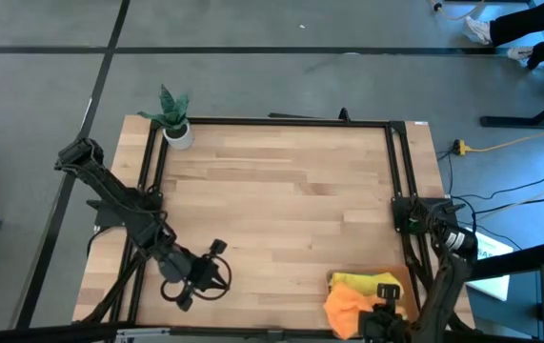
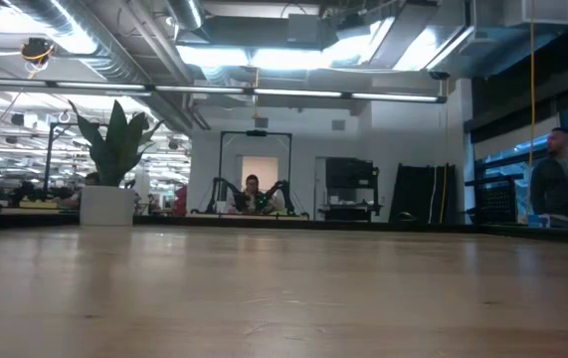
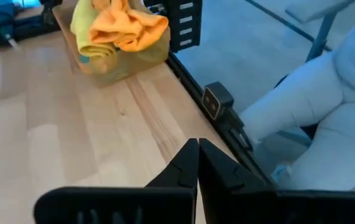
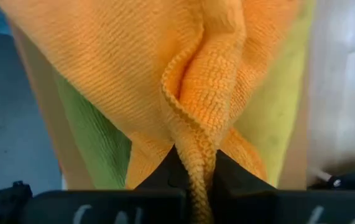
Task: Roll microfiber towels into tight, uniform cylinder then place into a basket
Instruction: Stack the orange microfiber towel on top of the green microfiber towel in the orange bin
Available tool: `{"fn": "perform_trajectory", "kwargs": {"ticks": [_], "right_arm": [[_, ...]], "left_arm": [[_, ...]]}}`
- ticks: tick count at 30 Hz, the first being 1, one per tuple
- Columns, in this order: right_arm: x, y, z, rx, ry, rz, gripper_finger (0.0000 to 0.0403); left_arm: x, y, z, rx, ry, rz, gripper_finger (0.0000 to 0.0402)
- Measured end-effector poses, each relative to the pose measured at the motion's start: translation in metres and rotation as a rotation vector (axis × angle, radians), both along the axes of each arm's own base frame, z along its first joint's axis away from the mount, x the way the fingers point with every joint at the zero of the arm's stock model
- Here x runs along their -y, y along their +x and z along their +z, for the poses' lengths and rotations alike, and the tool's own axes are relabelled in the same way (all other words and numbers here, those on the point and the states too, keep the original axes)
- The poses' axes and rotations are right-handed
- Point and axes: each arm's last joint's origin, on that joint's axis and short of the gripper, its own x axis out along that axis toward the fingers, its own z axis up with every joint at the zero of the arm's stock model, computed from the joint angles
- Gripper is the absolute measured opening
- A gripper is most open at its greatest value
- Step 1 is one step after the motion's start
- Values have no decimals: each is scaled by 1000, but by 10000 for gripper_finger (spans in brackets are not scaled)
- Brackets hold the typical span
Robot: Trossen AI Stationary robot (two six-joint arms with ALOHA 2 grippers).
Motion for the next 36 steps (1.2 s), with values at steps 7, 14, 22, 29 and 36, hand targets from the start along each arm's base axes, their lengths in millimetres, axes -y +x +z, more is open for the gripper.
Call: {"fn": "perform_trajectory", "kwargs": {"ticks": [7,14,22,29,36], "right_arm": [[-1,6,-22,-29,76,5,17],[6,17,-23,-80,101,-42,77],[8,24,-24,-82,111,-37,154],[10,25,-23,-142,128,-62,214],[11,26,-23,-258,187,-109,229]], "left_arm": [[0,5,2,72,45,-46,0],[0,6,4,85,42,-47,0],[0,6,4,80,33,-41,0],[0,6,4,80,31,-40,0],[0,6,4,79,32,-40,0]]}}
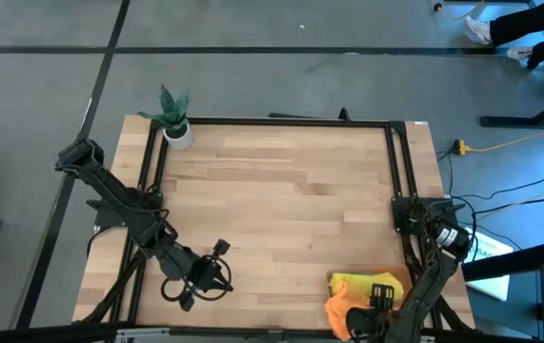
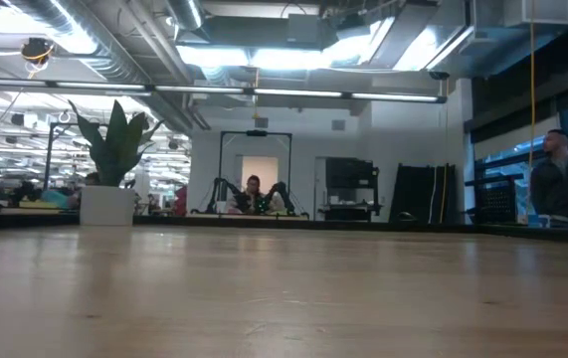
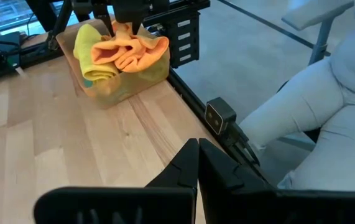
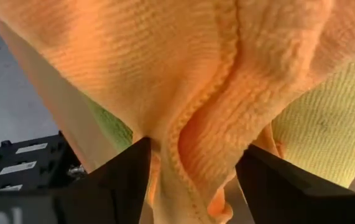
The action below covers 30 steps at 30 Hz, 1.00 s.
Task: Roll microfiber towels into tight, uniform cylinder then place into a basket
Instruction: Stack the orange microfiber towel on top of the green microfiber towel in the orange bin, then return to Home Position
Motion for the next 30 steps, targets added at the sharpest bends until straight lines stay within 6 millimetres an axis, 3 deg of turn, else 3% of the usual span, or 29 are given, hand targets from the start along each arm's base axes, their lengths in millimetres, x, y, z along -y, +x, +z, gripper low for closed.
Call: {"fn": "perform_trajectory", "kwargs": {"ticks": [6,15,24,30], "right_arm": [[-1,1,6,-1,3,-2,229],[-3,8,62,156,-18,28,229],[7,38,78,229,54,123,229],[34,66,80,370,-144,195,215]], "left_arm": [[0,0,0,-1,1,0,0],[0,0,0,2,3,6,0],[-6,-2,7,46,1,123,0],[-17,-18,25,96,51,133,0]]}}
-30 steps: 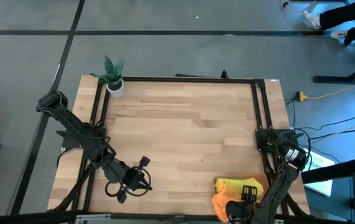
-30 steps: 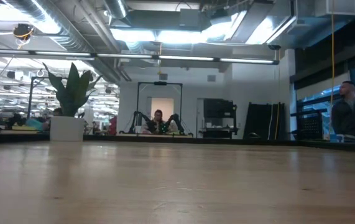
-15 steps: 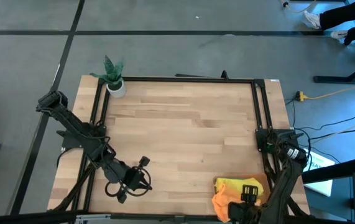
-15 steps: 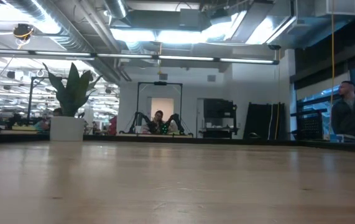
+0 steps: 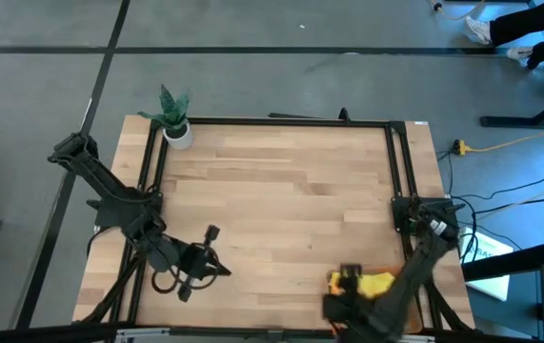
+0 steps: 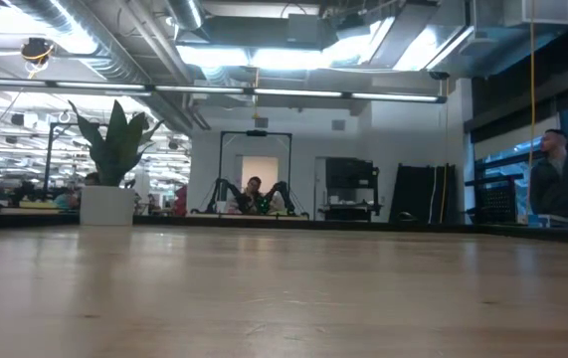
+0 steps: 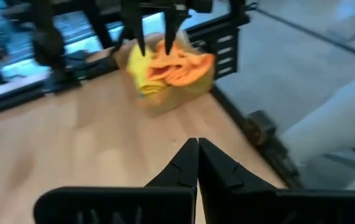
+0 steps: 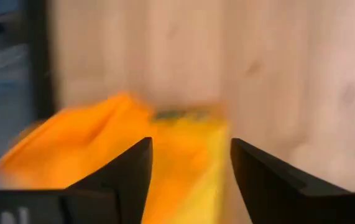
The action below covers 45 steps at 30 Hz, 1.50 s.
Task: Roll microfiber towels into tight, uniform cylinder then place into a basket
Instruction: Return to Home Position
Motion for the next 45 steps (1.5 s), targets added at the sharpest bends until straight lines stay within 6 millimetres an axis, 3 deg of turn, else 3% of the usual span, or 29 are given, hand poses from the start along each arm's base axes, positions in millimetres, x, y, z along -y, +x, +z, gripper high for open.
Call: {"fn": "perform_trajectory", "kwargs": {"ticks": [6,10,12,17,21,25,31,39,45], "right_arm": [[32,25,17,93,-121,75,123],[65,34,46,200,-225,96,43],[81,31,66,250,-241,98,12],[125,8,117,350,-195,77,10],[152,-18,135,412,-107,62,4],[169,-43,123,515,13,81,4],[190,-76,84,715,221,204,2],[215,-108,14,1003,363,384,2],[235,-128,-42,1090,398,378,1]], "left_arm": [[-25,-20,14,-9,67,99,0],[-44,-31,25,-4,70,129,0],[-53,-37,28,-11,95,144,0],[-70,-43,31,-17,112,187,0],[-82,-54,15,-24,138,194,0],[-98,-73,-2,63,81,207,0],[-124,-104,-17,255,-46,250,0],[-143,-128,-40,434,-177,278,0],[-148,-134,-66,458,-179,297,0]]}}
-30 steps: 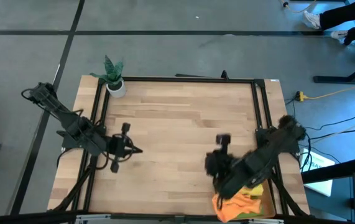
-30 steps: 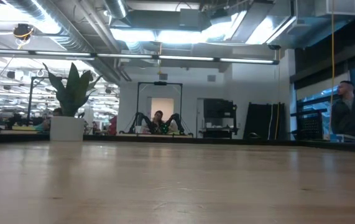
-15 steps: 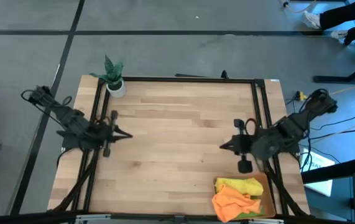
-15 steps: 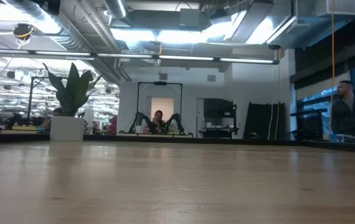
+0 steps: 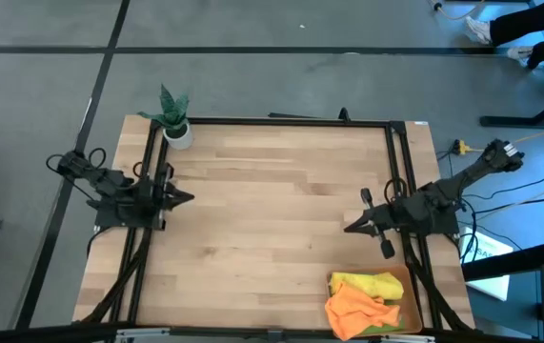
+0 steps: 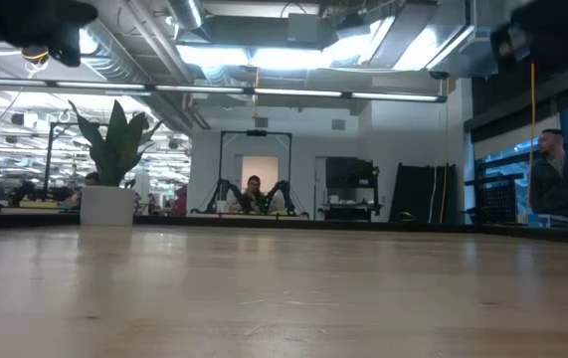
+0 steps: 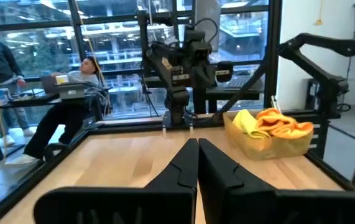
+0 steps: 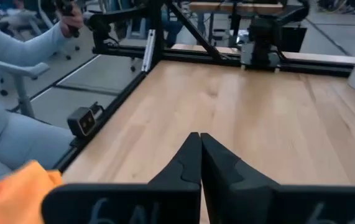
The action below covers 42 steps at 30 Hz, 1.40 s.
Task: Roll microfiber towels into tight, uniform cylinder then place into a basket
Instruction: Return to Home Position
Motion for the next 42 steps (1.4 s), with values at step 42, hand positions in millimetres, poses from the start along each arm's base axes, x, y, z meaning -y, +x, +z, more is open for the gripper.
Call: {"fn": "perform_trajectory", "kwargs": {"ticks": [42], "right_arm": [[30,-35,-73,159,-25,-123,9]], "left_arm": [[4,15,-49,-55,95,77,0]]}}
